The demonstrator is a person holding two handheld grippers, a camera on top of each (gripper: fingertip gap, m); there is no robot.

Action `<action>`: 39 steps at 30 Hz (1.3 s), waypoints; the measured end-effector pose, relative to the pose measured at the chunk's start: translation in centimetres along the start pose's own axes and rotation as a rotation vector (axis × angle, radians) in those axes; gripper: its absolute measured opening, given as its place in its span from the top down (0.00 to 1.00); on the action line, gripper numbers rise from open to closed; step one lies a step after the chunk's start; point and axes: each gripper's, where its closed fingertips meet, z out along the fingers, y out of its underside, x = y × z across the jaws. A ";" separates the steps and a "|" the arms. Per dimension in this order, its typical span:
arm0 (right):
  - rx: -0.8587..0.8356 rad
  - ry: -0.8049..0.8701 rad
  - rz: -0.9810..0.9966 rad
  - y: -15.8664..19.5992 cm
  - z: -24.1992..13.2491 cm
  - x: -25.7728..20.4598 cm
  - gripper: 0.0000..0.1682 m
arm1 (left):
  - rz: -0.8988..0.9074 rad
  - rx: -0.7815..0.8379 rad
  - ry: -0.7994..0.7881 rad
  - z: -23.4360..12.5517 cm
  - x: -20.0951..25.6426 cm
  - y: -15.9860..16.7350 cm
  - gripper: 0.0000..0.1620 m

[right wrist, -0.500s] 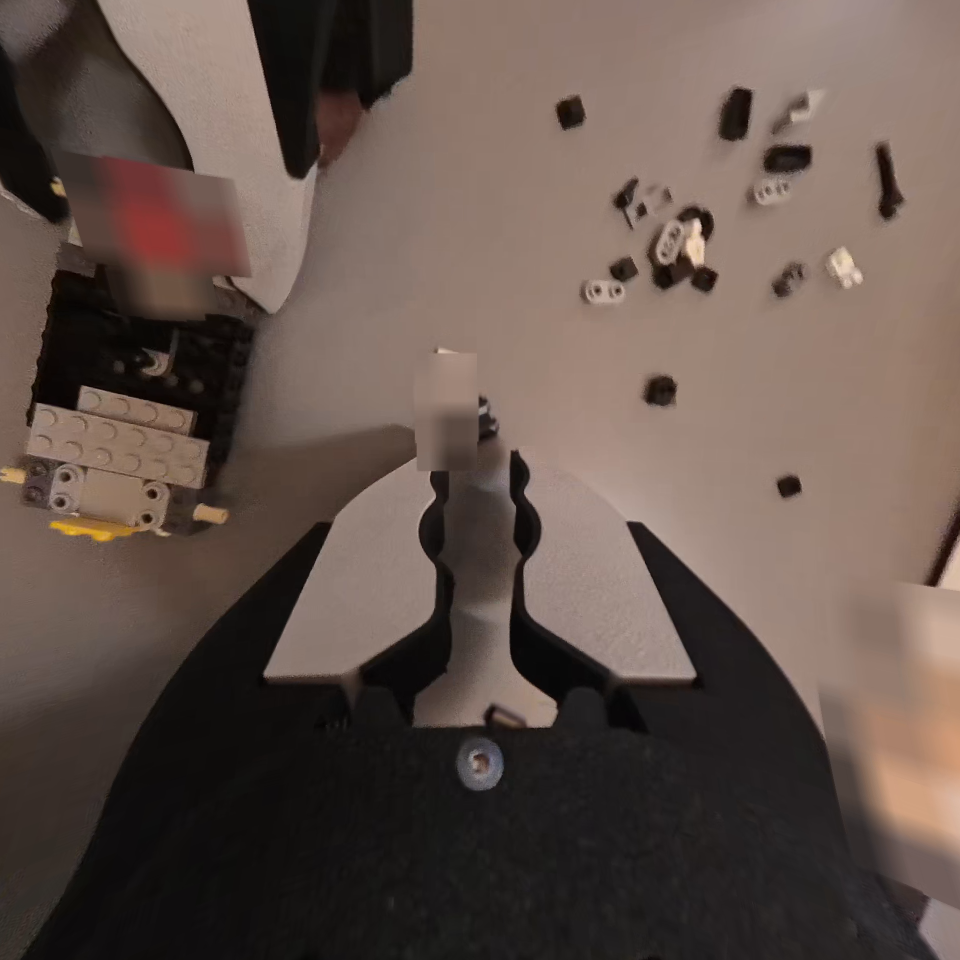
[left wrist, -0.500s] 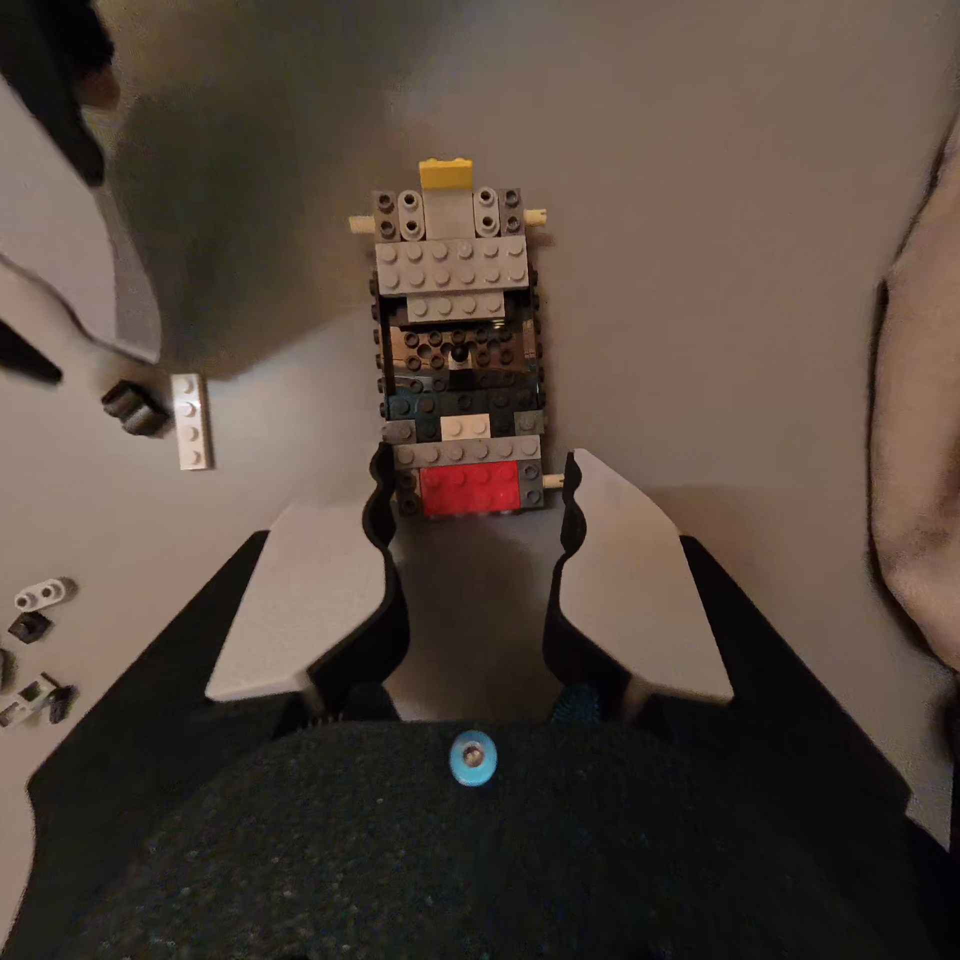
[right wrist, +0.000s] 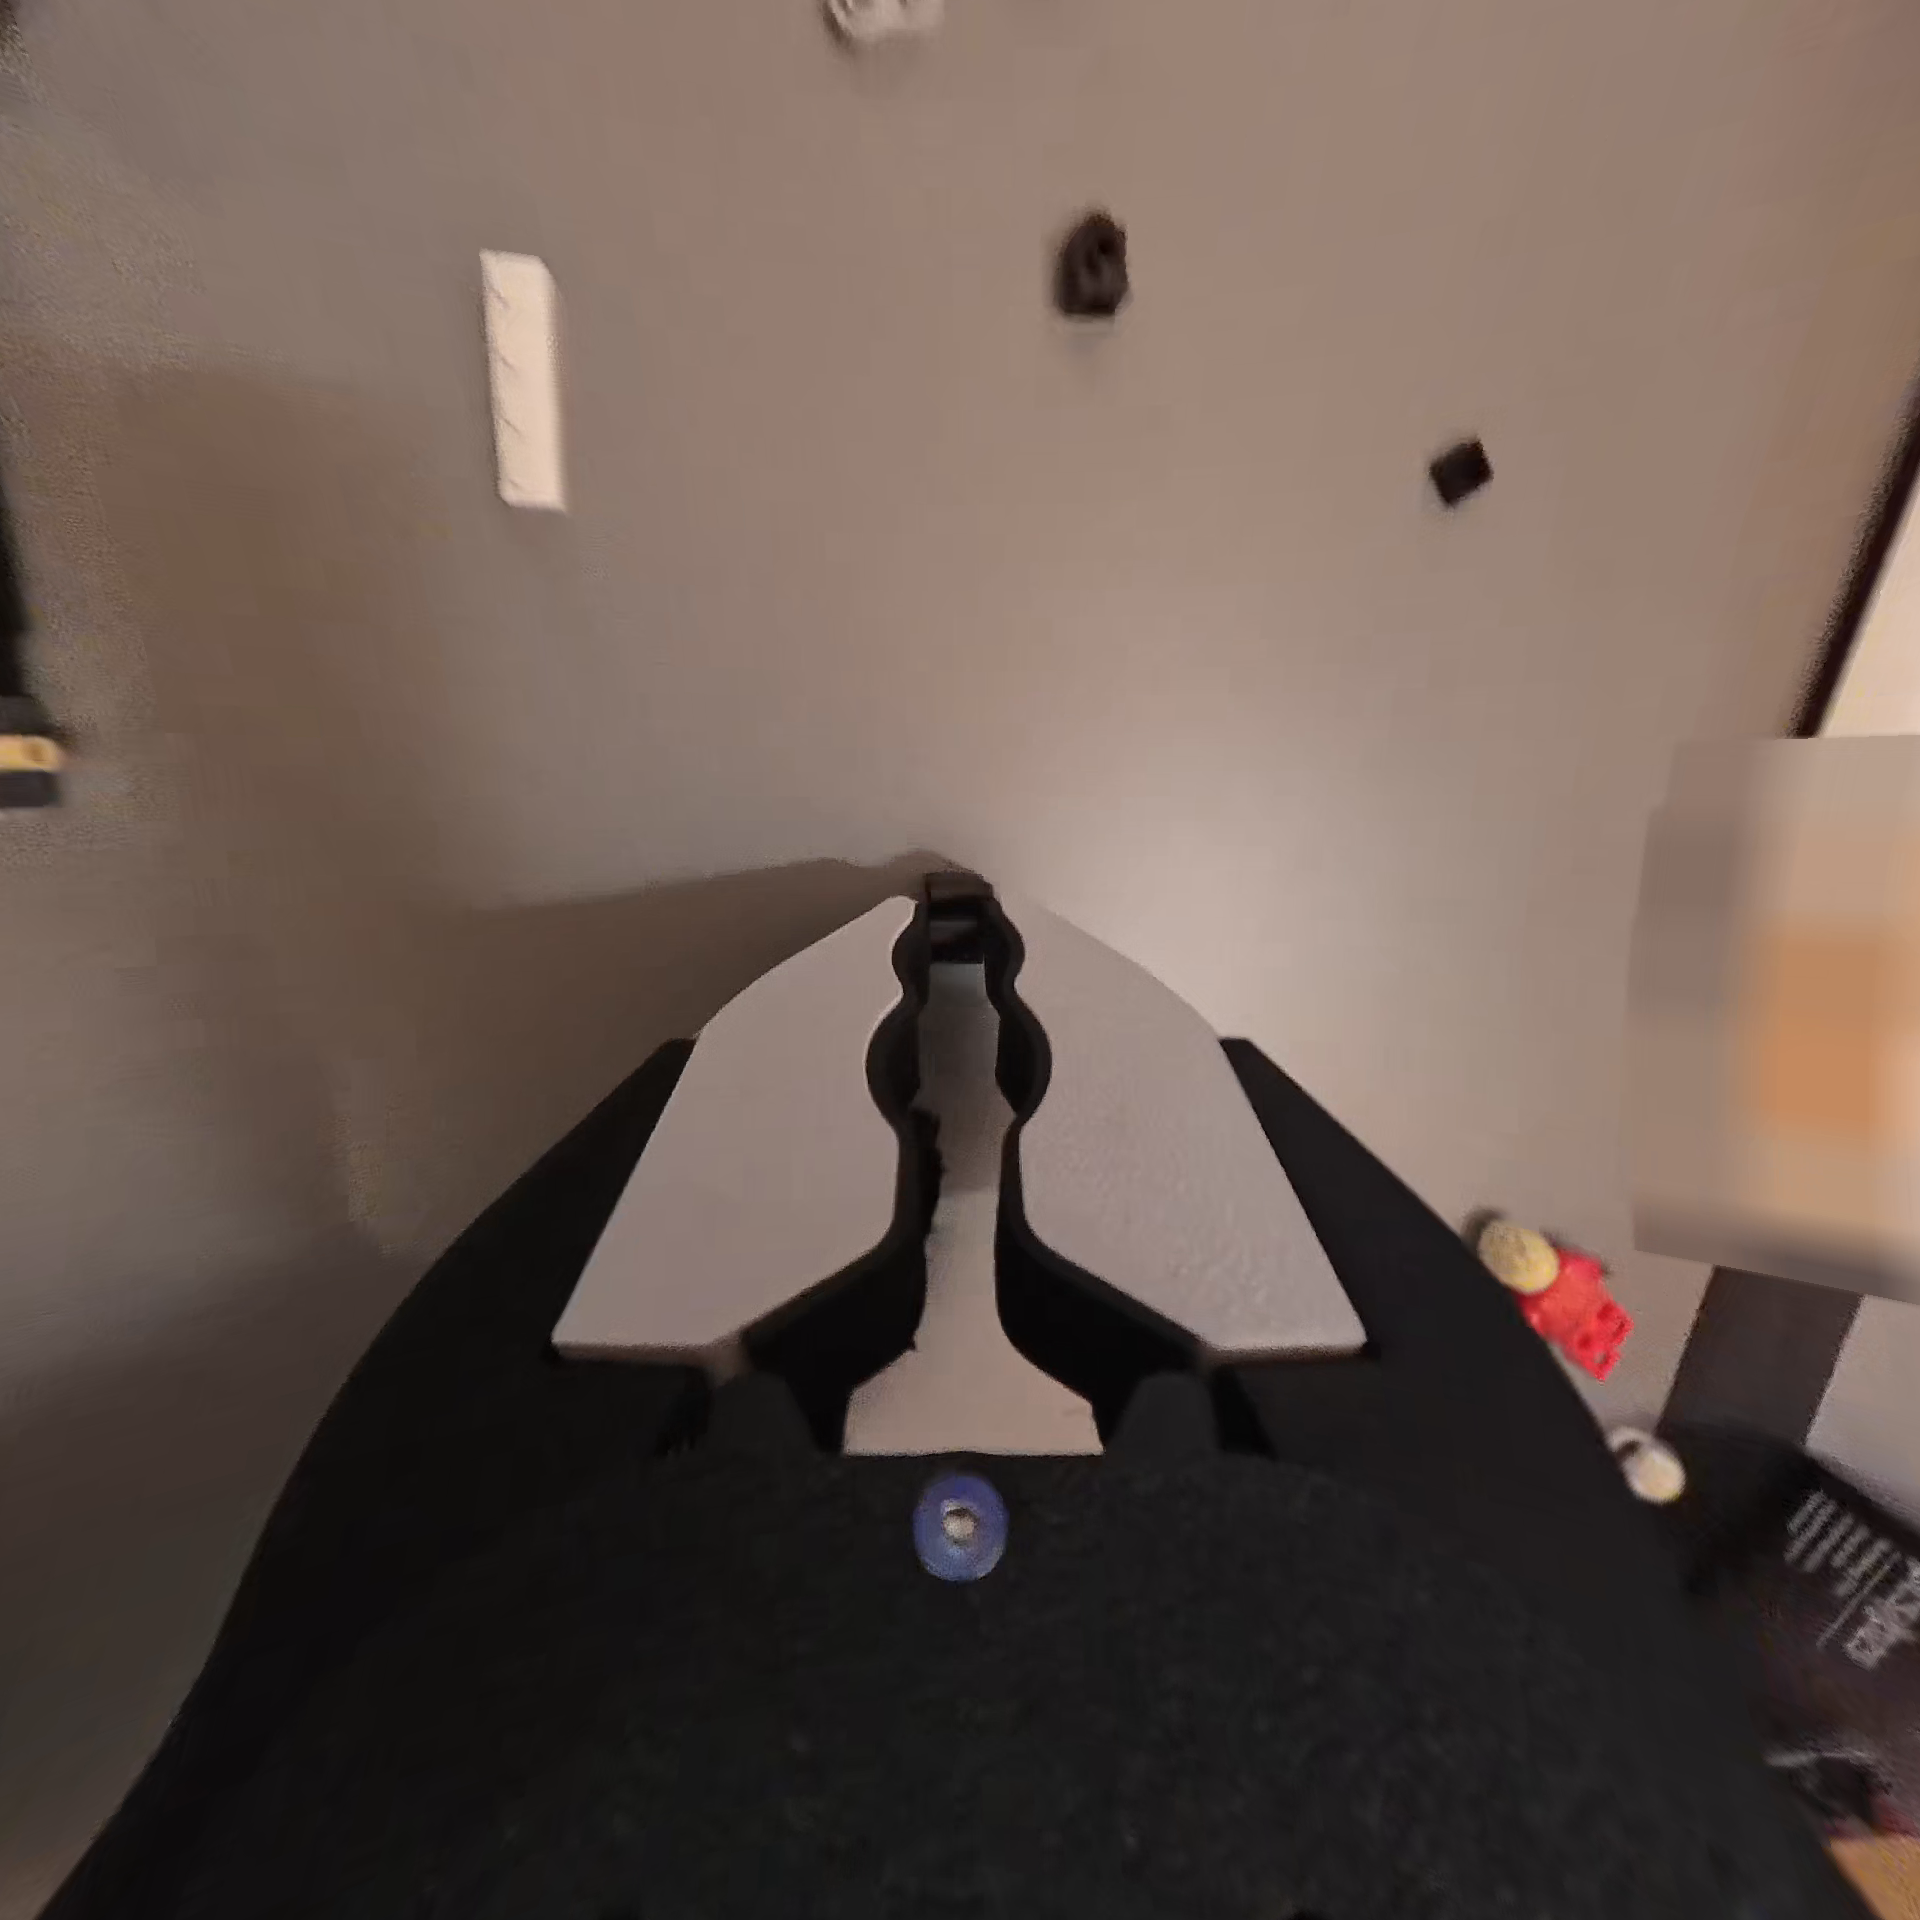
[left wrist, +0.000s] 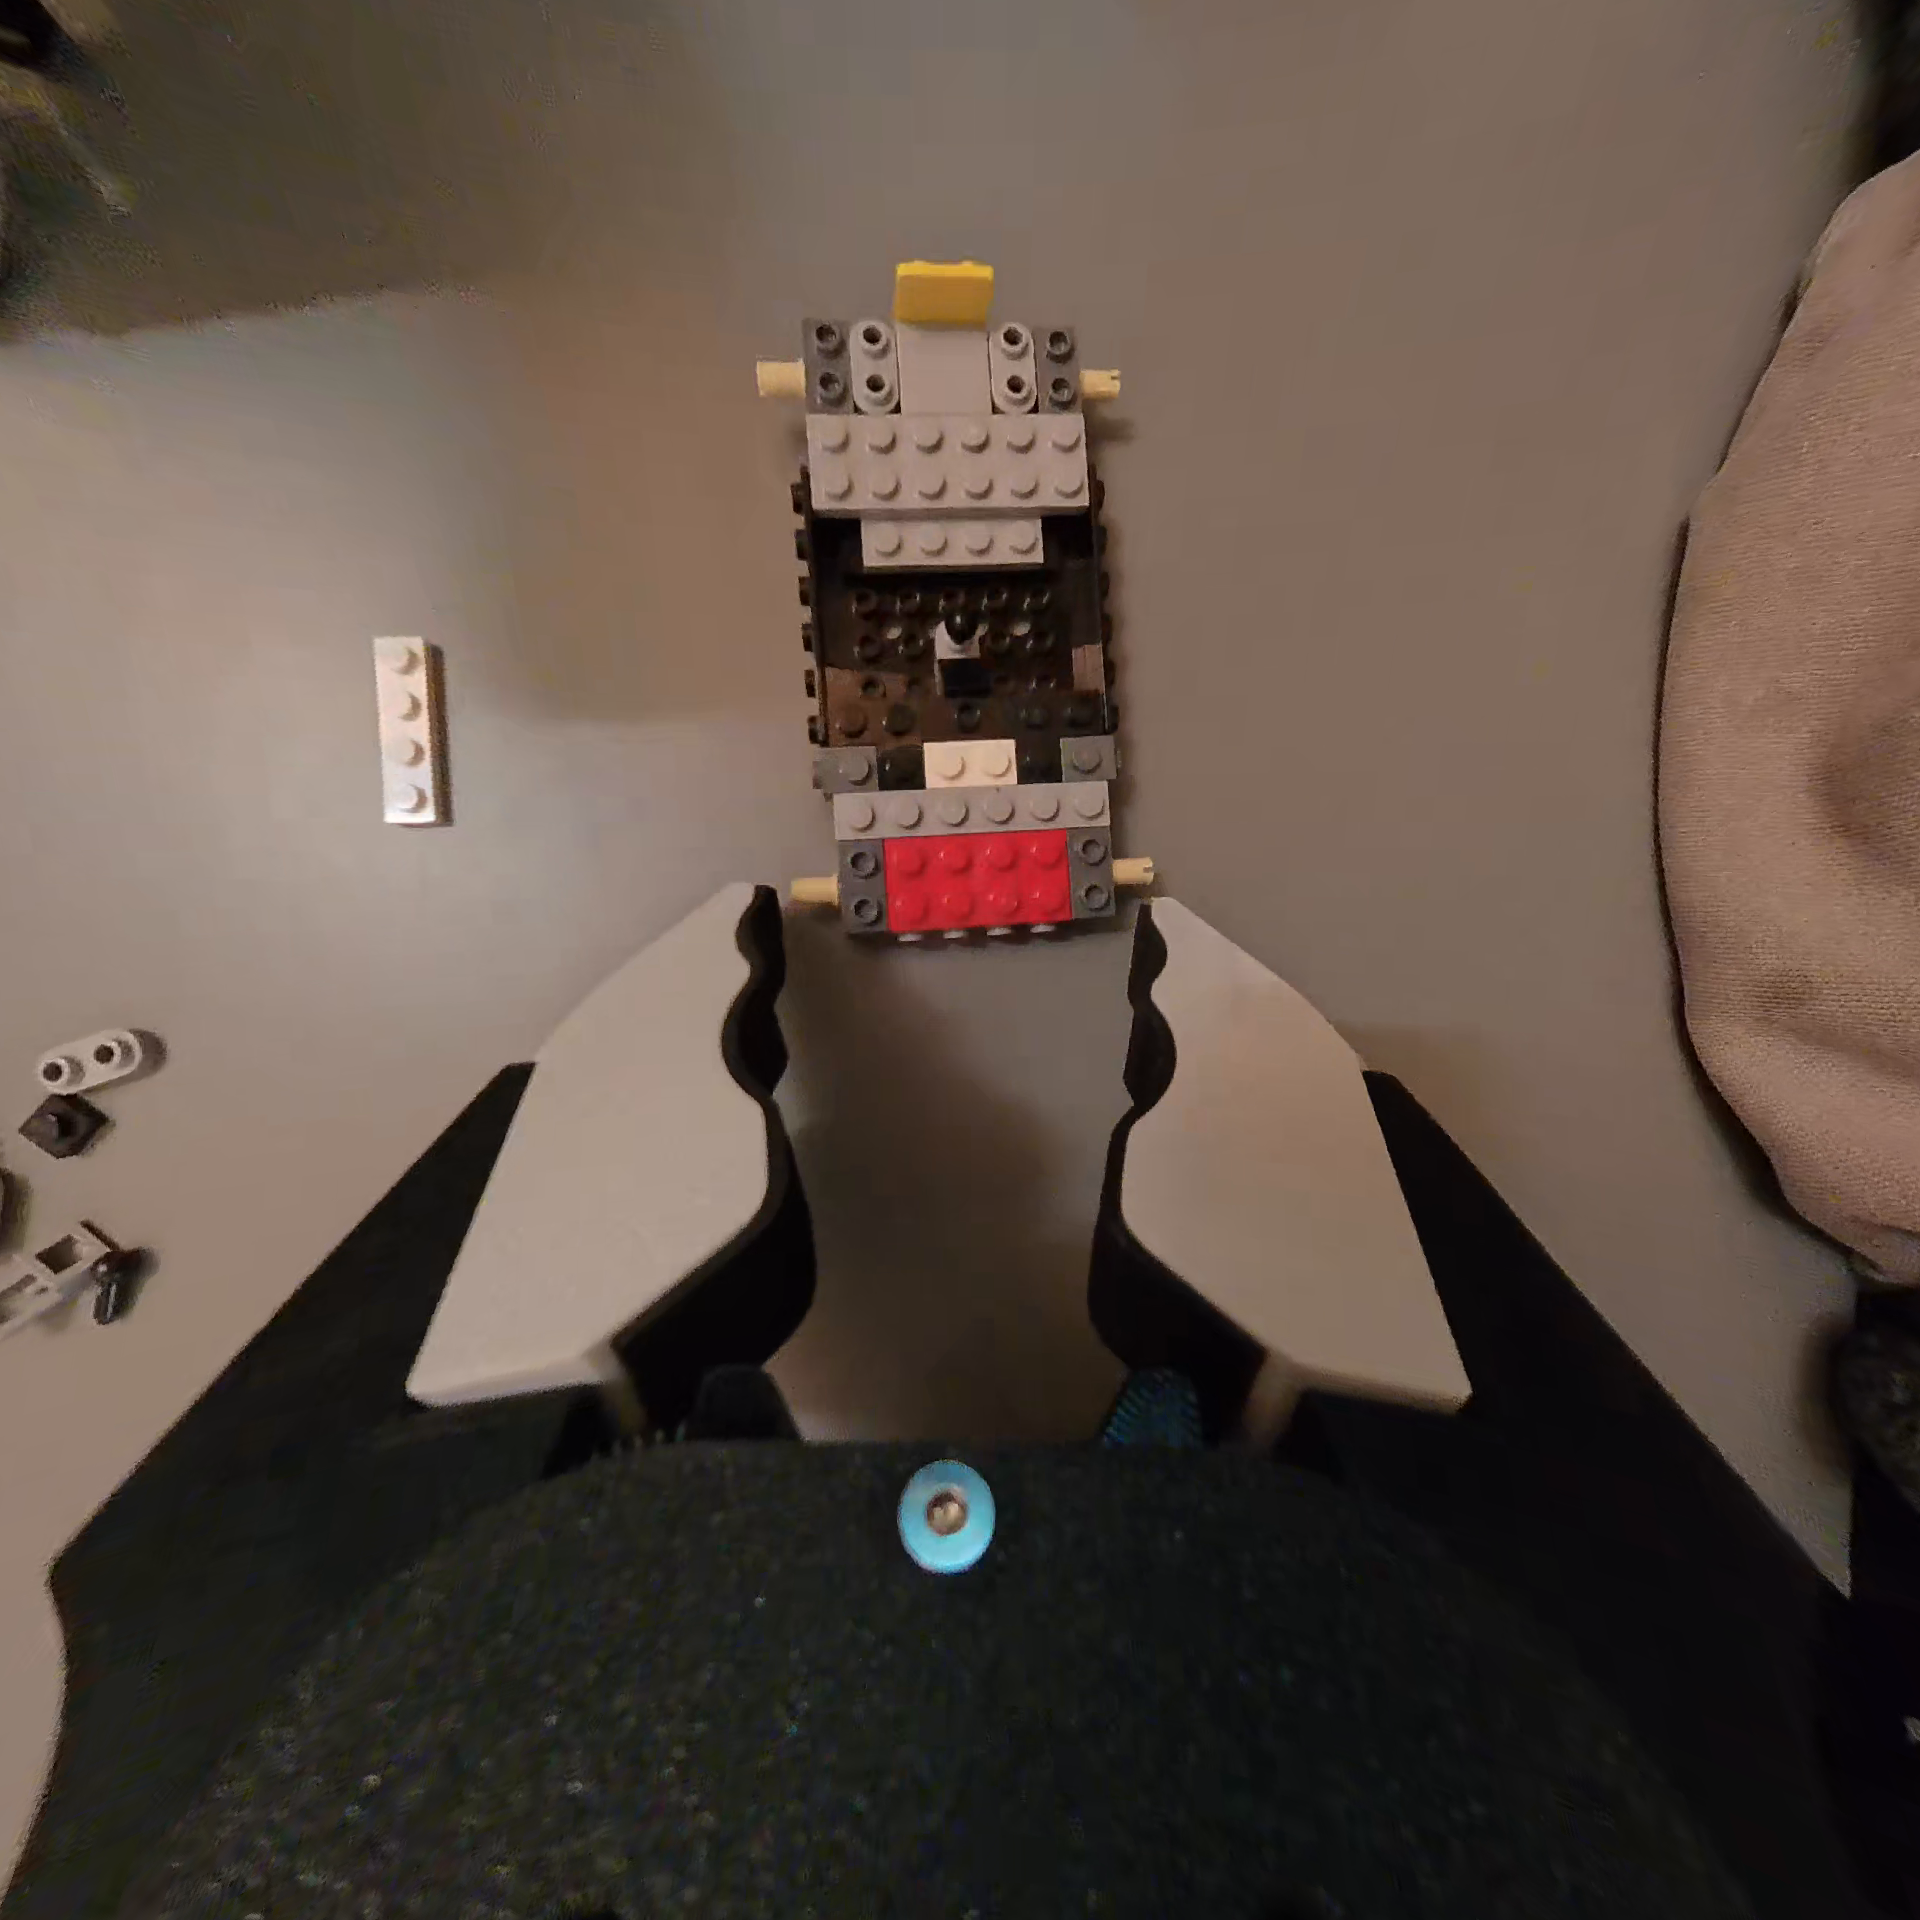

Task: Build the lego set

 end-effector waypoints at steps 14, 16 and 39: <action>0.191 -0.159 -0.048 -7.8 2.1 -6.5 0.96 | -0.018 0.017 -0.009 -0.2 -0.4 0.1 0.64; 0.171 -0.162 -0.056 -7.4 1.9 -6.5 0.96 | -0.022 0.018 -0.007 -0.2 -0.4 0.1 0.65; 0.167 0.055 0.136 -3.5 -1.9 -0.6 0.90 | -0.036 0.036 -0.008 -0.2 -0.7 0.1 0.67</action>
